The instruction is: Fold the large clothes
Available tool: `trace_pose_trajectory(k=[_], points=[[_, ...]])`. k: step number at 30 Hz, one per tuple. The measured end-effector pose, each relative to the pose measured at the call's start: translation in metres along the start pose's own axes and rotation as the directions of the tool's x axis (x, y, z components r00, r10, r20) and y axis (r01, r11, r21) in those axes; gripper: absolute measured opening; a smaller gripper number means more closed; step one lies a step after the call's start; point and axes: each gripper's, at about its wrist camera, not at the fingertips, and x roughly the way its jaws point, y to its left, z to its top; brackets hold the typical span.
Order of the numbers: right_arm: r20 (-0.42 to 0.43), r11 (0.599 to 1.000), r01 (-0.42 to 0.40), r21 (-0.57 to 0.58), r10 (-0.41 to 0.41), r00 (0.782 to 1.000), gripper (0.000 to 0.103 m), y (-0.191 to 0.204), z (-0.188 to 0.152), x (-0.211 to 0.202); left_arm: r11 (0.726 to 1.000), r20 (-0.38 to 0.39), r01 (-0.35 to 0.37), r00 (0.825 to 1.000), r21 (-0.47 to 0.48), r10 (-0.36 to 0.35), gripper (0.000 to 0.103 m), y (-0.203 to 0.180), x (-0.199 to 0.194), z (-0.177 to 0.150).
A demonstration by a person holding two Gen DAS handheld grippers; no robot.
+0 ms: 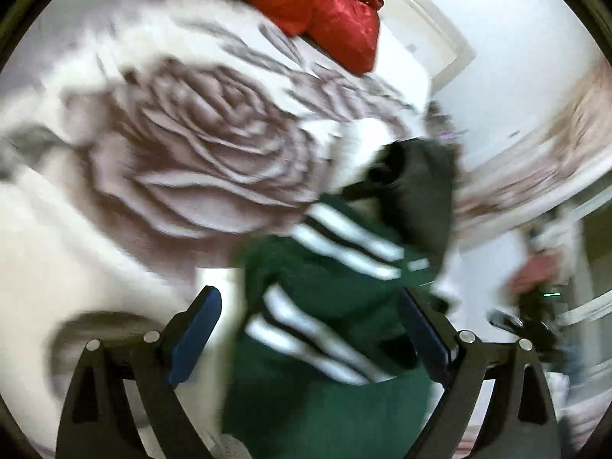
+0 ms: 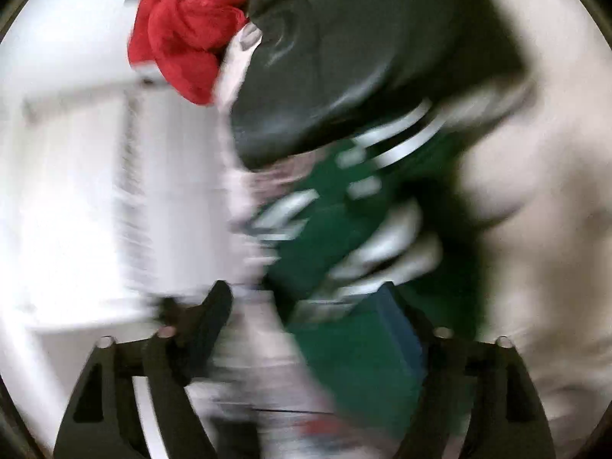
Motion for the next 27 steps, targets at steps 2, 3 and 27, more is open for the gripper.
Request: trace_pose_trajectory(k=[2, 3, 27], points=[[-0.083, 0.994, 0.087, -0.067, -0.092, 0.992, 0.086, -0.017, -0.02, 0.02, 0.994, 0.014, -0.099, 0.995, 0.045, 0.099, 0.093, -0.004, -0.002, -0.023], [-0.118, 0.994, 0.088, -0.068, -0.095, 0.988, 0.086, -0.021, -0.023, 0.034, 0.986, 0.011, -0.154, 0.988, 0.065, 0.154, 0.093, -0.004, 0.0, -0.035], [0.097, 0.649, -0.454, 0.611, 0.507, 0.856, 0.048, -0.032, -0.126, 0.07, 0.804, -0.061, -0.585, 0.811, -0.111, 0.582, 0.093, 0.069, -0.104, -0.177]])
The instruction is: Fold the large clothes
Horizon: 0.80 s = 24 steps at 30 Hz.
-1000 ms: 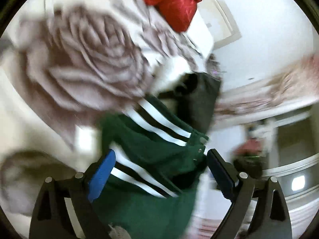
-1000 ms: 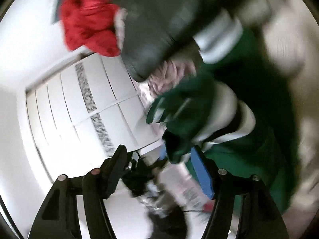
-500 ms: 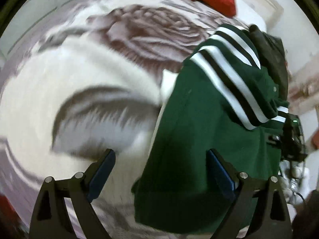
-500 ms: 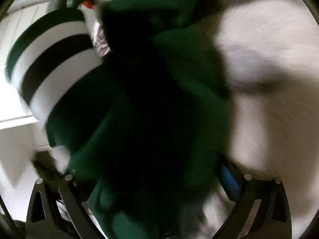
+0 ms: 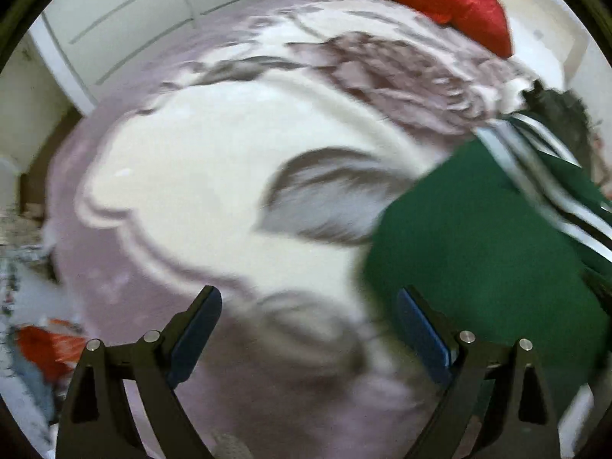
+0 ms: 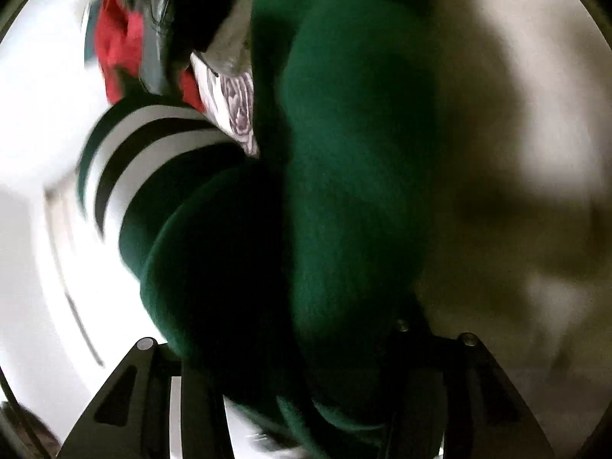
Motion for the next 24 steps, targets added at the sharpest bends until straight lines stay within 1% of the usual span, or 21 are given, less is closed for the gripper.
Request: trace_pose_trajectory(k=[1, 2, 3, 4, 5, 6, 7, 8, 10, 11, 12, 13, 15, 16, 17, 18, 19, 20, 22, 23, 24], points=[[0.01, 0.999, 0.02, 0.033, -0.02, 1.0, 0.047, -0.012, -0.024, -0.005, 1.0, -0.005, -0.028, 1.0, -0.002, 0.028, 0.093, 0.009, -0.001, -0.008], [0.007, 0.997, 0.059, 0.042, -0.059, 0.998, 0.048, -0.023, -0.037, -0.008, 0.999, -0.018, -0.048, 0.999, -0.008, 0.047, 0.093, 0.018, 0.002, -0.017], [-0.007, 0.992, 0.112, 0.058, -0.112, 0.994, 0.052, -0.035, -0.047, -0.008, 0.998, -0.032, -0.06, 0.998, -0.015, 0.06, 0.093, 0.024, 0.006, -0.025], [-0.023, 0.977, 0.198, 0.077, -0.197, 0.98, 0.061, -0.048, -0.052, -0.008, 0.997, -0.057, -0.077, 0.996, -0.027, 0.076, 0.093, 0.03, 0.016, -0.035], [-0.041, 0.95, 0.304, 0.075, -0.302, 0.953, 0.067, -0.054, -0.05, -0.008, 0.995, -0.078, -0.095, 0.993, -0.036, 0.092, 0.093, 0.035, 0.029, -0.046], [-0.052, 0.922, 0.381, 0.067, -0.378, 0.924, 0.068, -0.058, -0.046, -0.011, 0.993, -0.09, -0.111, 0.99, -0.039, 0.107, 0.093, 0.037, 0.039, -0.053], [-0.045, 0.898, 0.433, 0.079, -0.431, 0.901, 0.067, -0.059, -0.042, -0.022, 0.99, -0.118, -0.136, 0.984, -0.04, 0.131, 0.093, 0.038, 0.056, -0.062], [-0.032, 0.895, 0.433, 0.104, -0.432, 0.901, 0.068, -0.057, -0.04, -0.034, 0.988, -0.159, -0.149, 0.977, -0.046, 0.14, 0.093, 0.037, 0.075, -0.07], [0.003, 0.917, 0.386, 0.105, -0.388, 0.922, 0.068, -0.034, -0.042, -0.062, 0.988, -0.206, -0.139, 0.971, -0.072, 0.121, 0.093, 0.037, 0.102, -0.081], [0.022, 0.915, 0.397, 0.077, -0.399, 0.917, 0.069, -0.018, -0.044, -0.07, 0.987, -0.214, -0.137, 0.97, -0.083, 0.117, 0.094, 0.036, 0.114, -0.085], [0.042, 0.907, 0.421, 0.022, -0.421, 0.906, 0.071, 0.006, -0.044, -0.078, 0.986, -0.202, -0.146, 0.971, -0.083, 0.127, 0.097, 0.035, 0.121, -0.086], [0.058, 0.896, 0.441, -0.043, -0.438, 0.897, 0.072, 0.032, -0.045, -0.08, 0.985, -0.179, -0.155, 0.974, -0.078, 0.139, 0.103, 0.033, 0.125, -0.086], [0.072, 0.85, 0.488, -0.199, -0.484, 0.872, 0.073, 0.077, -0.047, -0.073, 0.984, -0.161, -0.161, 0.976, -0.071, 0.148, 0.103, 0.031, 0.13, -0.084], [0.071, 0.819, 0.501, -0.279, -0.503, 0.862, 0.073, 0.093, -0.051, -0.07, 0.985, -0.158, -0.155, 0.977, -0.079, 0.141, 0.103, 0.033, 0.132, -0.083], [0.075, 0.765, 0.519, -0.38, -0.534, 0.842, 0.073, 0.115, -0.051, -0.052, 0.985, -0.151, -0.144, 0.98, -0.095, 0.129, 0.103, 0.035, 0.134, -0.083], [0.086, 0.693, 0.53, -0.488, -0.566, 0.82, 0.073, 0.138, -0.052, -0.03, 0.985, -0.144, -0.133, 0.983, -0.114, 0.116, 0.103, 0.038, 0.135, -0.082], [0.101, 0.629, 0.536, -0.564, -0.591, 0.8, 0.073, 0.139, -0.059, -0.034, 0.984, -0.143, -0.128, 0.984, -0.125, 0.11, 0.103, 0.039, 0.135, -0.082], [0.128, 0.539, 0.544, -0.643, -0.625, 0.77, 0.073, 0.16, -0.059, -0.003, 0.984, -0.145, -0.128, 0.983, -0.12, 0.11, 0.103, 0.039, 0.134, -0.081], [0.144, 0.43, 0.539, -0.725, -0.67, 0.728, 0.073, 0.169, -0.055, 0.036, 0.985, -0.15, -0.127, 0.983, -0.115, 0.109, 0.103, 0.04, 0.13, -0.078], [0.144, 0.362, 0.541, -0.759, -0.716, 0.683, 0.075, 0.17, -0.05, 0.068, 0.986, -0.151, -0.121, 0.983, -0.118, 0.103, 0.103, 0.041, 0.125, -0.077], [0.127, 0.329, 0.546, -0.77, -0.76, 0.637, 0.075, 0.156, -0.042, 0.091, 0.986, -0.147, -0.116, 0.984, -0.122, 0.097, 0.103, 0.045, 0.119, -0.077]])
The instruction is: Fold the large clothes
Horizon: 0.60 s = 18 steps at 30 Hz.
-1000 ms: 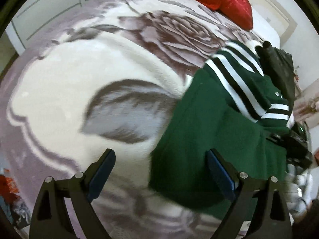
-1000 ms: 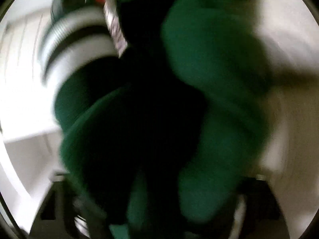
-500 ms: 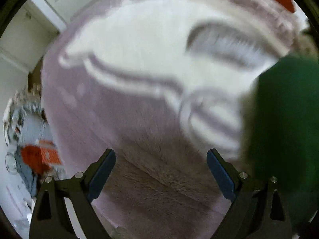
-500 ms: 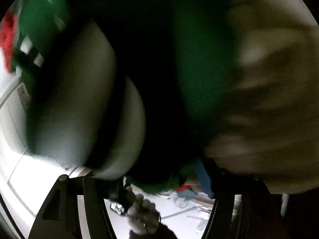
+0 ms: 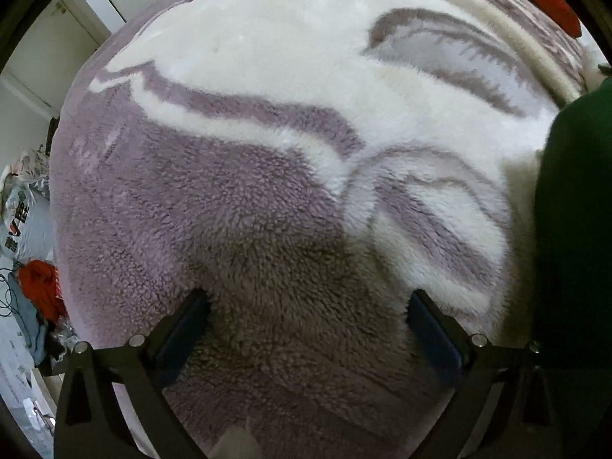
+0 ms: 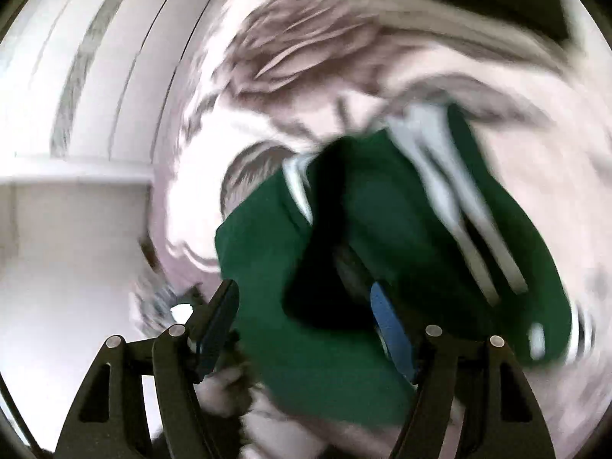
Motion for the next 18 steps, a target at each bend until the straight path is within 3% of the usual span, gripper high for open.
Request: trace_pose_trajectory(k=[2, 3, 4, 5, 8, 10, 13, 15, 18], points=[[-0.172, 0.999, -0.011, 0.036, 0.017, 0.985, 0.072, -0.001, 0.004, 0.05, 1.0, 0.023, 0.008, 1.0, -0.016, -0.008, 0.103, 0.006, -0.019, 0.0], [-0.184, 0.998, -0.031, 0.057, 0.041, 0.982, 0.059, 0.003, 0.011, 0.056, 1.0, 0.039, 0.013, 0.999, -0.027, -0.012, 0.103, 0.008, -0.031, -0.001], [-0.198, 0.997, -0.042, 0.063, 0.053, 0.979, 0.01, 0.002, 0.01, 0.056, 0.999, 0.057, 0.026, 0.998, -0.036, -0.024, 0.103, 0.01, -0.043, -0.002], [-0.215, 0.998, -0.034, 0.059, 0.046, 0.976, 0.009, 0.0, 0.008, 0.054, 0.998, 0.085, 0.05, 0.995, -0.045, -0.046, 0.103, 0.011, -0.063, -0.003], [-0.078, 0.994, -0.056, 0.092, 0.064, 0.995, 0.007, 0.0, 0.006, -0.005, 0.987, 0.149, 0.149, 0.979, -0.06, -0.139, 0.103, 0.005, -0.111, -0.005], [0.016, 0.99, -0.068, 0.123, 0.067, 0.998, 0.007, -0.003, 0.008, -0.049, 0.966, 0.167, 0.252, 0.956, -0.059, -0.239, 0.103, -0.006, -0.131, -0.007], [0.155, 0.992, 0.012, 0.124, -0.031, 0.987, 0.003, -0.011, 0.027, -0.1, 0.927, 0.144, 0.374, 0.919, -0.03, -0.366, 0.103, -0.039, -0.137, 0.0], [0.141, 0.984, 0.023, 0.178, -0.049, 0.989, 0.003, -0.039, 0.05, -0.097, 0.915, 0.119, 0.403, 0.909, -0.01, -0.399, 0.103, -0.065, -0.13, 0.001], [0.011, 0.981, 0.147, 0.129, -0.15, 0.989, 0.003, -0.07, 0.058, -0.048, 0.922, 0.027, 0.386, 0.922, 0.027, -0.387, 0.103, -0.099, -0.095, 0.005]])
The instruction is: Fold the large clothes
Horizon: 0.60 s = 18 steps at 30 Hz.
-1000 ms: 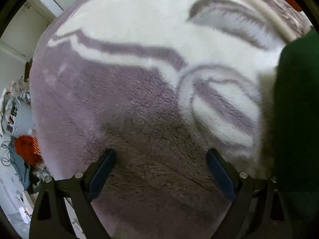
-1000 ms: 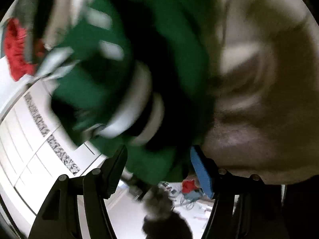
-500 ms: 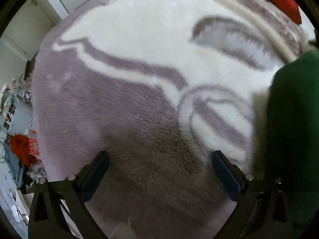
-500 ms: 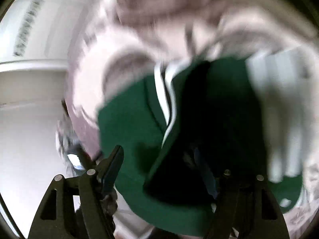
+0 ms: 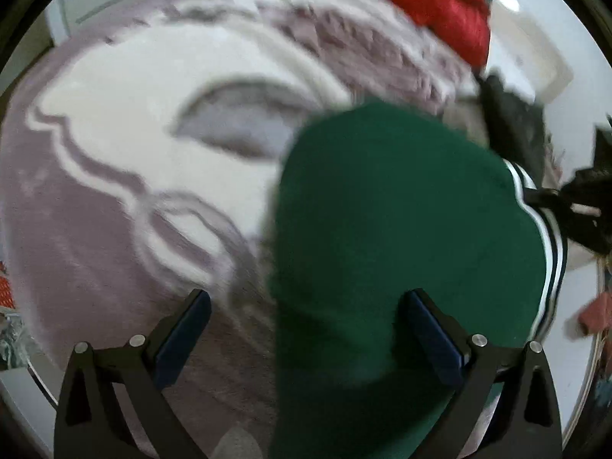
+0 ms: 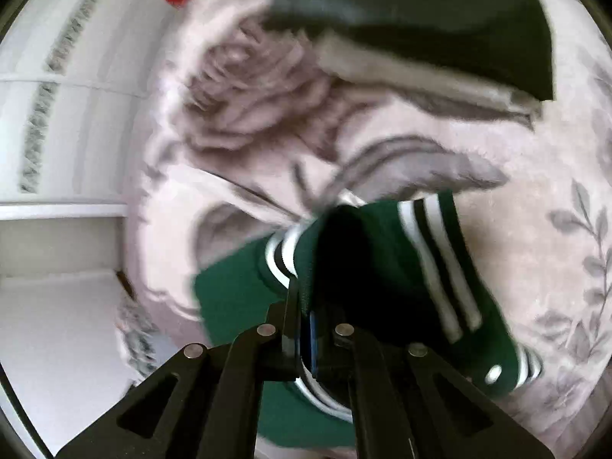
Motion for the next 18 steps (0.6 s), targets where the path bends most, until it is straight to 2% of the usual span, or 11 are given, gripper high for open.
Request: trace_pose_trajectory(k=[1, 2, 4, 6, 8, 10, 12, 14, 16, 18], points=[[-0.079, 1.0, 0.0, -0.018, -0.002, 0.997, 0.003, -0.011, -0.003, 0.022, 1.0, -0.033, -0.022, 0.999, 0.013, 0.023, 0.103, 0.0, 0.015, -0.002], [-0.15, 0.999, -0.05, -0.008, 0.048, 0.988, 0.003, -0.017, -0.005, 0.037, 0.999, -0.06, -0.038, 0.997, 0.02, 0.039, 0.103, 0.002, 0.025, -0.006], [-0.186, 0.989, -0.15, 0.009, 0.149, 0.971, 0.006, -0.026, -0.015, 0.039, 1.0, -0.076, -0.013, 0.997, 0.014, 0.014, 0.103, 0.009, 0.031, -0.008], [-0.166, 0.974, -0.227, 0.002, 0.225, 0.96, 0.021, -0.035, -0.025, 0.022, 1.0, -0.065, 0.004, 0.998, 0.016, -0.003, 0.103, 0.013, 0.026, -0.01], [-0.119, 0.954, -0.298, 0.016, 0.298, 0.947, 0.077, -0.053, -0.041, 0.005, 0.999, -0.061, -0.01, 0.998, 0.038, 0.012, 0.103, 0.012, 0.025, -0.012], [-0.127, 0.953, -0.302, 0.025, 0.302, 0.945, 0.079, -0.064, -0.055, 0.007, 1.0, -0.061, -0.011, 0.998, 0.027, 0.013, 0.103, 0.012, 0.025, -0.013], [-0.163, 0.968, -0.251, 0.024, 0.251, 0.954, 0.079, -0.073, -0.068, 0.019, 1.0, -0.064, -0.016, 0.998, 0.017, 0.017, 0.103, 0.011, 0.024, -0.014], [-0.155, 0.978, -0.208, 0.006, 0.206, 0.966, 0.079, -0.079, -0.071, 0.033, 0.999, -0.063, -0.026, 0.998, 0.019, 0.027, 0.103, 0.011, 0.023, -0.015], [-0.076, 0.986, -0.163, -0.011, 0.162, 0.984, 0.079, -0.08, -0.072, 0.022, 0.999, -0.068, -0.032, 0.997, 0.023, 0.033, 0.103, 0.009, 0.022, -0.016], [0.02, 0.987, -0.154, -0.039, 0.155, 0.988, 0.079, -0.083, -0.073, 0.002, 0.999, -0.072, -0.033, 0.997, 0.021, 0.034, 0.103, 0.009, 0.024, -0.015]])
